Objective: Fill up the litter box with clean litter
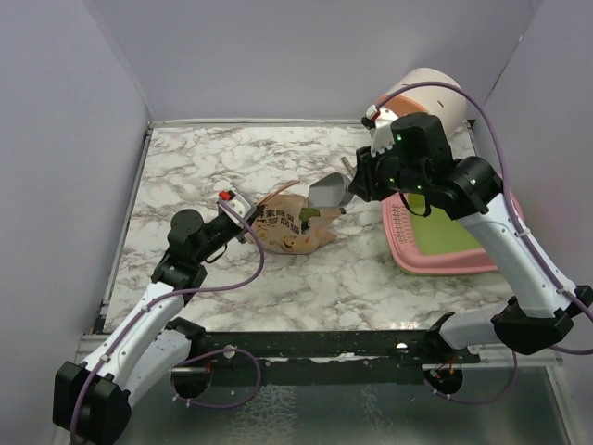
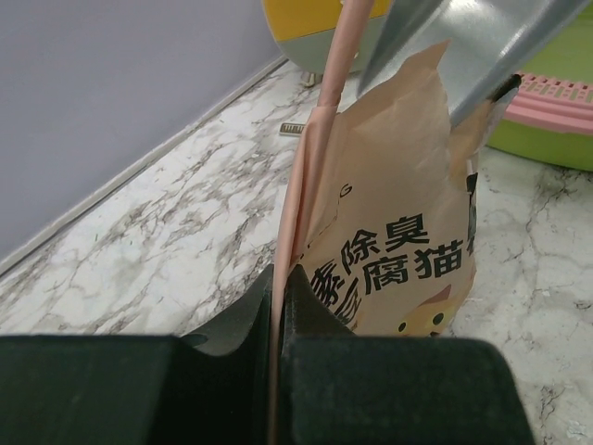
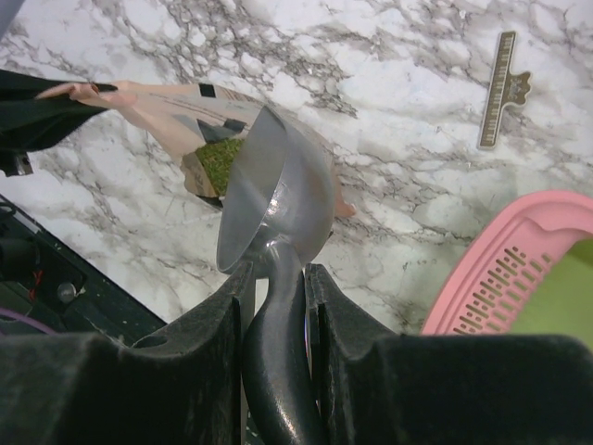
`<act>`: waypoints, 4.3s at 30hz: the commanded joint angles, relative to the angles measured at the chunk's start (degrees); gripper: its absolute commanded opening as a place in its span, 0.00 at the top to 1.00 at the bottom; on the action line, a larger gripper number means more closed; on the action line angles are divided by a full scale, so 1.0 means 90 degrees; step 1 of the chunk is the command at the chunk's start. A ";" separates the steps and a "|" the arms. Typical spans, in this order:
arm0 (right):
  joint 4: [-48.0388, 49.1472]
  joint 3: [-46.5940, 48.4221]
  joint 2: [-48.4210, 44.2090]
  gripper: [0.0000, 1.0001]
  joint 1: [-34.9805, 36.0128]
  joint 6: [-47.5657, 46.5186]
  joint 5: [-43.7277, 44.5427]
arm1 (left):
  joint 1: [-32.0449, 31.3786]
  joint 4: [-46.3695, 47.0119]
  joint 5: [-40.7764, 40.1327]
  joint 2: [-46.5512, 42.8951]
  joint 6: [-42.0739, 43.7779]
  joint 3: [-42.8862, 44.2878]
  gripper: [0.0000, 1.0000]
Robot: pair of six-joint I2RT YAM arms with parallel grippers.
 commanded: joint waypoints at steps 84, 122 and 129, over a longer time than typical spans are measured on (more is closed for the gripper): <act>0.2455 -0.2307 0.1932 0.99 0.0471 0.0368 -0.1099 | -0.0529 0.1867 -0.0145 0.0275 -0.1021 -0.0312 1.00; 0.7439 -0.5550 0.0063 0.99 0.0183 0.1801 -0.1859 | -0.0588 0.1998 -0.0712 0.0457 -0.0795 -0.0526 1.00; 0.7953 -0.6112 -0.0447 0.99 -0.0250 0.1960 -0.2170 | -0.0588 0.1996 -0.0726 0.0392 -0.0756 -0.0553 1.00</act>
